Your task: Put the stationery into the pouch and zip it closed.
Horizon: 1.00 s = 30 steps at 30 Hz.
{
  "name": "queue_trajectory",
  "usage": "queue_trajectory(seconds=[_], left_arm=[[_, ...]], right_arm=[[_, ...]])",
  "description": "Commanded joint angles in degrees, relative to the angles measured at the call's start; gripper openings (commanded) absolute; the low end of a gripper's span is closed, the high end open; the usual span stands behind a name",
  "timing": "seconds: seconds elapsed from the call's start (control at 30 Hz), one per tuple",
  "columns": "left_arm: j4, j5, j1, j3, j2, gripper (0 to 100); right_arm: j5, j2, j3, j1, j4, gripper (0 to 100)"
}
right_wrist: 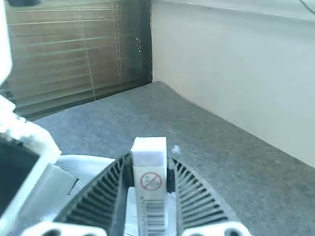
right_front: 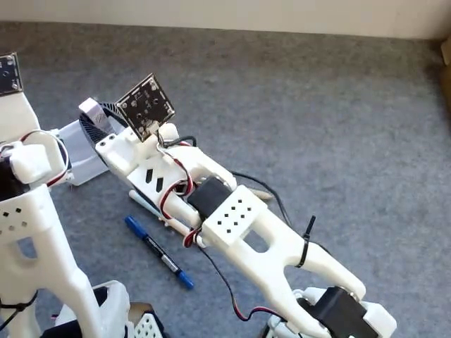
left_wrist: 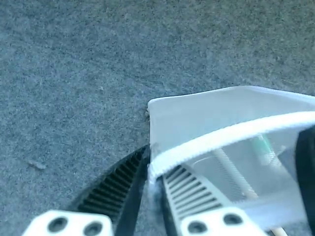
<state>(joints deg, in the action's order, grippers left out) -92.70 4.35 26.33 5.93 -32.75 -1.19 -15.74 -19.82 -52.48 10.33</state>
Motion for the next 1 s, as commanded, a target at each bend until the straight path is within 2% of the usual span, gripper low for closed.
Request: queue_trajectory(seconds=[0.0, 0.17, 0.53, 0.87, 0.97], left_arm=[[0.7, 0.6, 0.1, 0.1, -0.9, 1], [0.7, 0.6, 0.1, 0.1, -0.9, 1], [0.7, 0.5, 0.1, 0.1, -0.9, 1], [0.8, 0.5, 0.6, -0.1, -0.9, 1], [0.8, 0.5, 1.9, -0.4, -1.0, 1]], right_arm=[[-0.9, -1.5, 0.2, -0.8, -1.1, 3.4], [-0.9, -1.5, 0.2, -0.7, 1.1, 14.2], [-0.9, -5.0, 0.1, -0.7, 2.3, 14.2], [-0.9, -18.2, 0.7, -0.8, 19.2, 14.2], [-1.1, -20.3, 0.7, -3.1, 23.3, 14.2]])
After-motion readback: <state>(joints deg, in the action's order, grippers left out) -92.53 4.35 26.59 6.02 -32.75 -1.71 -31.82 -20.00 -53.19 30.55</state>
